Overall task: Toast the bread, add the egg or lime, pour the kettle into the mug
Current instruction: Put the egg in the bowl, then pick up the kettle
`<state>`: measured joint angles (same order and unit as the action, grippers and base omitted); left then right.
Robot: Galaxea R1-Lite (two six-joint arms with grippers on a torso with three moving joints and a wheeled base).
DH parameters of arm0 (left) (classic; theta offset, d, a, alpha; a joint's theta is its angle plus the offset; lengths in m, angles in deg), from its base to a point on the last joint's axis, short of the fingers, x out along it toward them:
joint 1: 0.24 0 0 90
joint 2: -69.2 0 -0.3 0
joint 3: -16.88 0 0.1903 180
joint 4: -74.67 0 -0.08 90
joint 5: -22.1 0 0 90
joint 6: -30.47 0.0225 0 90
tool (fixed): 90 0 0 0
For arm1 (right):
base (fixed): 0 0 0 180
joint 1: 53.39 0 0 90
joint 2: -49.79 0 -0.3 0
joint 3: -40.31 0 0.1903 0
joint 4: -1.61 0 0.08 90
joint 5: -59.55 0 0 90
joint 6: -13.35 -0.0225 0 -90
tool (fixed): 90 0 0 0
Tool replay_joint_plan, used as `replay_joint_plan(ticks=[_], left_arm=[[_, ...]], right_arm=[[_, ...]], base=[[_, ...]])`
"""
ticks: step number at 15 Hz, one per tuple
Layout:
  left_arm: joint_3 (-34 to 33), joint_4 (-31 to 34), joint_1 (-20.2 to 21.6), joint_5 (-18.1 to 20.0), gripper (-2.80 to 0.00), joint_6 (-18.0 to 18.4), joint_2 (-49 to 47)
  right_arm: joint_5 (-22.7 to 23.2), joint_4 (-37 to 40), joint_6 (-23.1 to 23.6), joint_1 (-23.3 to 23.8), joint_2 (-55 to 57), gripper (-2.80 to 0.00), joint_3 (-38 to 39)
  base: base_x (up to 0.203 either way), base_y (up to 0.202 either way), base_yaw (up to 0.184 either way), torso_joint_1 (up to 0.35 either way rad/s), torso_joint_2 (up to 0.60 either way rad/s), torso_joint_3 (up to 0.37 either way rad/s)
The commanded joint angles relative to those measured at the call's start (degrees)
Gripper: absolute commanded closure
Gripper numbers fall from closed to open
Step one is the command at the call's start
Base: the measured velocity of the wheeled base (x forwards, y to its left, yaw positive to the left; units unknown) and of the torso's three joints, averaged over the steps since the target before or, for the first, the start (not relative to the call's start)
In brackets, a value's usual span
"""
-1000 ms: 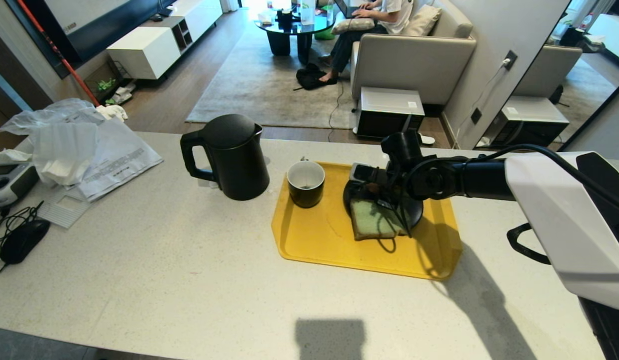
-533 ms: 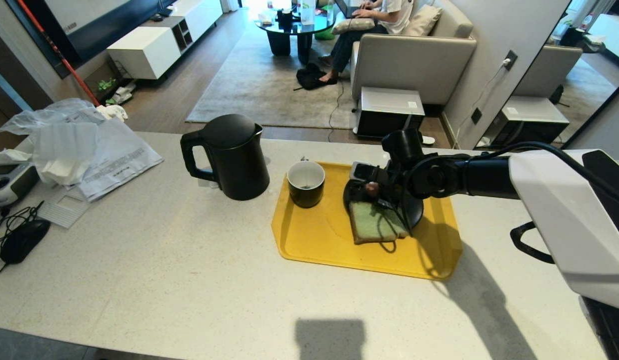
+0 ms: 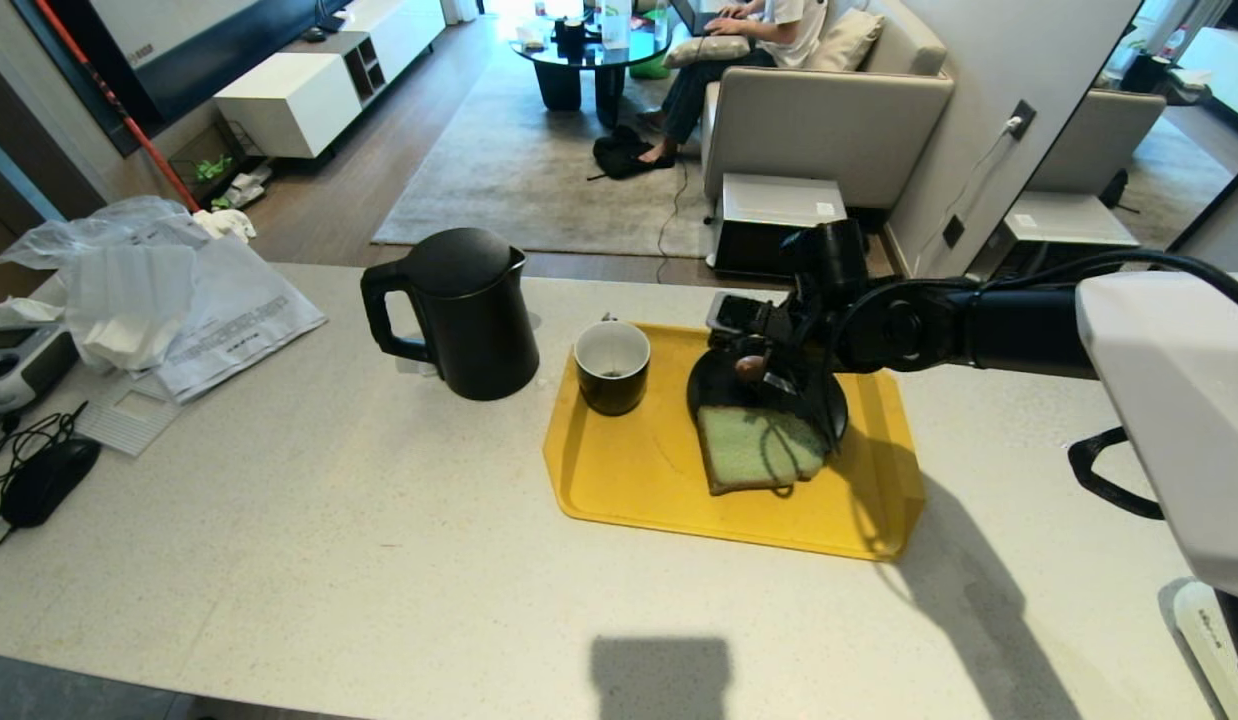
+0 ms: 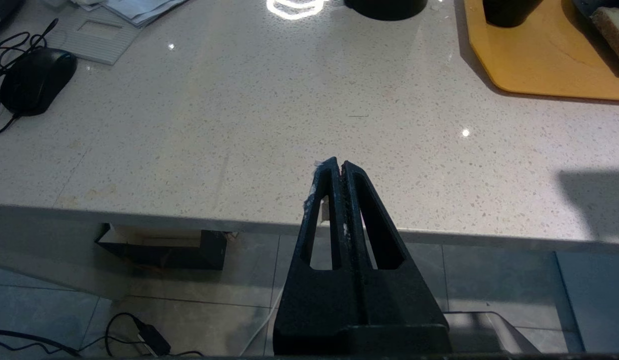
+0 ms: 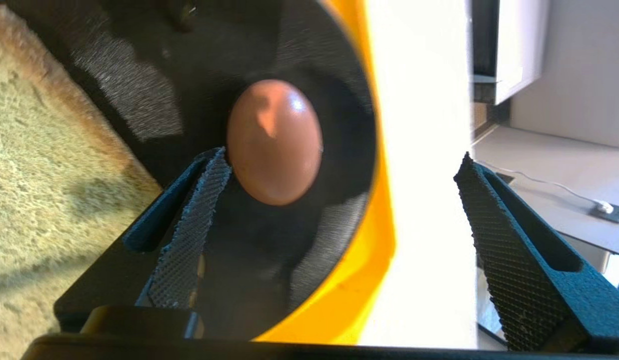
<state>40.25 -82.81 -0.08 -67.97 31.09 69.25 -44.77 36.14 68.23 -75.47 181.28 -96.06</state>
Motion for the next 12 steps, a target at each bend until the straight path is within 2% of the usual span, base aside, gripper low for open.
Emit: replay_joint_plan(ticks=[1,5,7,8,12], left_arm=[[0.0,-0.03,0.02,-0.01,0.0,-0.01,-0.05],[0.0,-0.03,0.04,-0.01,0.0,-0.01,-0.05],[0.0,-0.03,0.02,-0.01,0.0,-0.01,-0.05],[0.0,-0.03,0.02,-0.01,0.0,-0.01,-0.05],[0.01,-0.03,0.02,-0.01,0.0,-0.01,-0.05]], right_arm=[[-0.15,-0.01,-0.51,0.02,-3.01,-2.8,0.12],[0.22,0.09,-1.42,0.04,-8.93,-2.8,2.73],[0.33,0.1,-3.74,0.08,-12.51,-2.8,4.85],[0.34,0.1,-4.84,0.13,-14.42,0.0,6.28],[0.05,0.1,-9.17,1.05,-21.44,0.0,9.51]], base=[[0.0,0.0,0.0,0.0,0.0,0.0],[0.0,0.0,0.0,0.0,0.0,0.0],[0.0,0.0,0.0,0.0,0.0,0.0],[0.0,0.0,0.0,0.0,0.0,0.0],[0.0,0.0,0.0,0.0,0.0,0.0]])
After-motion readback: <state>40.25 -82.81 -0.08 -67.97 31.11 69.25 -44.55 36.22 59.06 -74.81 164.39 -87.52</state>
